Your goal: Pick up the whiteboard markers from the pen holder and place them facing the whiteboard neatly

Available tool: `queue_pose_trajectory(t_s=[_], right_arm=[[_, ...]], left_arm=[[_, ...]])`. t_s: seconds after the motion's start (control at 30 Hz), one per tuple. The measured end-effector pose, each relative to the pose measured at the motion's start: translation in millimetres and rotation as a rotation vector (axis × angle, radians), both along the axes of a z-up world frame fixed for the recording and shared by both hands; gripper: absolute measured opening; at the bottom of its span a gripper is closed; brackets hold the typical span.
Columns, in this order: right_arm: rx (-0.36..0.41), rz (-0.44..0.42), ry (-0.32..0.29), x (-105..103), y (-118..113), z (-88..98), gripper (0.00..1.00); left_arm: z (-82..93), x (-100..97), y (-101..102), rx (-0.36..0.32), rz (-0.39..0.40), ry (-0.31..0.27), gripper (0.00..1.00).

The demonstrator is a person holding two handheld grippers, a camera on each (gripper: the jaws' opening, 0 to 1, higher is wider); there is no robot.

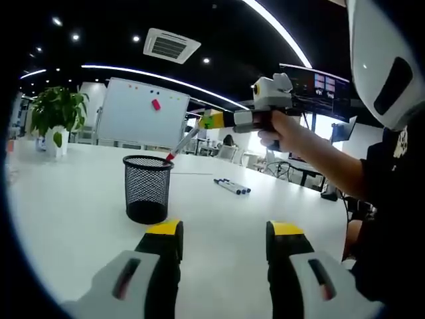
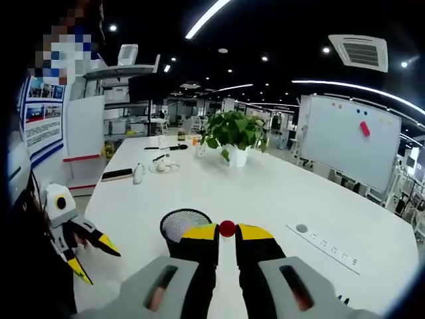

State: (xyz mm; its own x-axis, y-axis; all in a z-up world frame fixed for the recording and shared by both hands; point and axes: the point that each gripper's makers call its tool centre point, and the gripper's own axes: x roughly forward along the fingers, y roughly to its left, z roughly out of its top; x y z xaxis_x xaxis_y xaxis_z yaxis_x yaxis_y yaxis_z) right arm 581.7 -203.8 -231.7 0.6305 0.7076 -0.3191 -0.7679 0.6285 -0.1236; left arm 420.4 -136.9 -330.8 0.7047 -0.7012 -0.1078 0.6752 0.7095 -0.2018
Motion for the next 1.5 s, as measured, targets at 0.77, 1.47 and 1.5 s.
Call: queue_pose_trajectory(t_s=[0.77,1.47,1.5], right_arm=[[-0.018,-0.033,-0.025,-1,-8,-3.5,0.13],[-0.009,-0.058,-0.01,-3,-17,-7.5,0.13],[-0.004,-0.059,-0.01,-4,-17,-7.3,0.13]], left_arm=[[-1.1,-2.2,-1,0.005,-0.005,-0.002,0.52],[-0.7,-4.0,-5,0.001,-0.017,0.002,0.52],[-0.8,-3.9,-5,0.003,-0.016,0.003,0.52]])
